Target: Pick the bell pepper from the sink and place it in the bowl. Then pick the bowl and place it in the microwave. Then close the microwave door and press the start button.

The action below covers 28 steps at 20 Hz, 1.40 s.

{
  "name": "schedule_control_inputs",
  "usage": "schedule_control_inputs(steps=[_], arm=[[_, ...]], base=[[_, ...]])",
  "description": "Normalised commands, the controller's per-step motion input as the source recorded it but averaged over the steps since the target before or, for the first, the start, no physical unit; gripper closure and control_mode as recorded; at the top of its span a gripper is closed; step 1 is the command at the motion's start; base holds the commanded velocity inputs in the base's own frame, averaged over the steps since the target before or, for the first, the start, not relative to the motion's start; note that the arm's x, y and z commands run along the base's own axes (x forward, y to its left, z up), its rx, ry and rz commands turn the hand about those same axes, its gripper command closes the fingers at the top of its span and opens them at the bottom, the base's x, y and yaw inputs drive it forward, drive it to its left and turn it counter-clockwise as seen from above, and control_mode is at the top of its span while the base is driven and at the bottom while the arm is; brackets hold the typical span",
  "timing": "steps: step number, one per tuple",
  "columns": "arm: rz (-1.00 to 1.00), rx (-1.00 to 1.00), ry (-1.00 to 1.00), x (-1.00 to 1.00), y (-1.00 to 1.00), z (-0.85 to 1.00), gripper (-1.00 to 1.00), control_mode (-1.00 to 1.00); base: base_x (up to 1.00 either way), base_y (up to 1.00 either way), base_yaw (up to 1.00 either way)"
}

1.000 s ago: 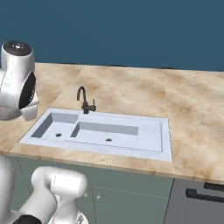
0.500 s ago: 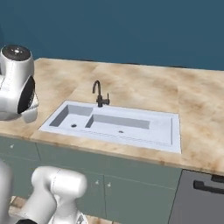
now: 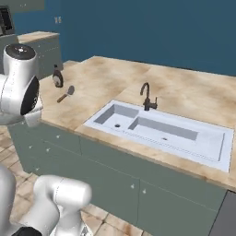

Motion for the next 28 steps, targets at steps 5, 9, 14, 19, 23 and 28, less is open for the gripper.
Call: schedule_control_inputs(steps=[5,9,14,19,23,28], arm=[[0.0,0.0,0.0,0.0,0.0,0.0,1.0,1.0],[0.0,0.0,0.0,0.0,0.0,0.0,1.0,1.0],[0.0,0.0,0.0,0.0,0.0,0.0,1.0,1.0],[0.0,0.0,0.0,0.0,0.0,0.0,1.0,1.0],[0.0,0.0,0.0,0.0,0.0,0.0,1.0,1.0],[0.0,0.0,0.0,0.0,0.0,0.0,1.0,1.0]], base=[[-0.46,0.3,0.46],[-0.14,0.28,0.48],[0.43,0.33,0.49],[1.0,0.16,0.34],[1.0,0.24,0.3],[0.83,0.67,0.32]])
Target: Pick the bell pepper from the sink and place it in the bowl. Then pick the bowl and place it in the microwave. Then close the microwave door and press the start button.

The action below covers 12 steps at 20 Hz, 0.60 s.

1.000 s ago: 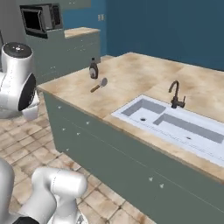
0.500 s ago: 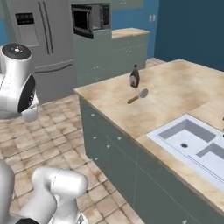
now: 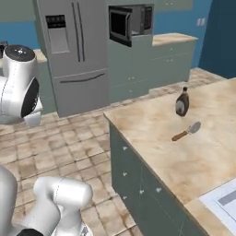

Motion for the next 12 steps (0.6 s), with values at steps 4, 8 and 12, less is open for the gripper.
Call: schedule_control_inputs(steps=[4,8,12], arm=[[0.0,0.0,0.0,0.0,0.0,0.0,1.0,1.0],[0.0,0.0,0.0,0.0,0.0,0.0,1.0,1.0],[0.0,0.0,0.0,0.0,0.0,0.0,1.0,1.0]], base=[[0.8,0.76,0.35],[1.0,0.39,0.3],[1.0,0.16,0.23]])
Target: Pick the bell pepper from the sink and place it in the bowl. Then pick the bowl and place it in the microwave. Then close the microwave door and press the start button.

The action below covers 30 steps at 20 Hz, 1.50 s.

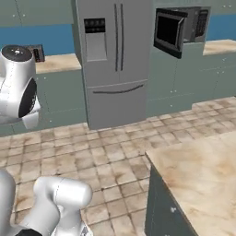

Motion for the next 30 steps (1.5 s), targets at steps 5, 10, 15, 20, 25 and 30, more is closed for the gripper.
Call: schedule_control_inputs(steps=[5,10,15,20,25,30], arm=[[0.0,0.0,0.0,0.0,0.0,0.0,1.0,1.0],[0.0,0.0,0.0,0.0,0.0,0.0,1.0,1.0],[0.0,0.0,0.0,0.0,0.0,0.0,1.0,1.0],[0.0,0.0,0.0,0.0,0.0,0.0,1.0,1.0],[0.0,0.0,0.0,0.0,0.0,0.0,1.0,1.0],[0.0,0.0,0.0,0.0,0.0,0.0,1.0,1.0]], base=[[1.0,0.02,0.17],[1.0,0.0,0.12],[1.0,0.02,0.07],[1.0,0.09,-0.29],[0.96,0.22,-0.61],[0.57,0.16,-0.77]])
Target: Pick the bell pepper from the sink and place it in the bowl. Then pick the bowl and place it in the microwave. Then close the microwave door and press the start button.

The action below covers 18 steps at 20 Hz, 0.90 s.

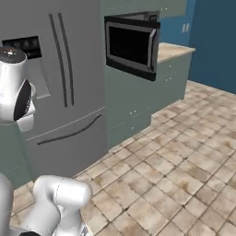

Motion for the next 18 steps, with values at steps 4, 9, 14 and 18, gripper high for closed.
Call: schedule_control_inputs(steps=[4,9,14,18], arm=[[0.0,0.0,0.0,0.0,0.0,0.0,1.0,1.0],[0.0,0.0,0.0,0.0,0.0,0.0,1.0,1.0],[0.0,0.0,0.0,0.0,0.0,0.0,1.0,1.0],[0.0,0.0,0.0,0.0,0.0,0.0,1.0,1.0]], base=[[0.31,-0.14,-0.77],[0.19,-0.57,-0.69],[0.4,-0.57,-0.62],[0.73,-0.41,-0.55]])
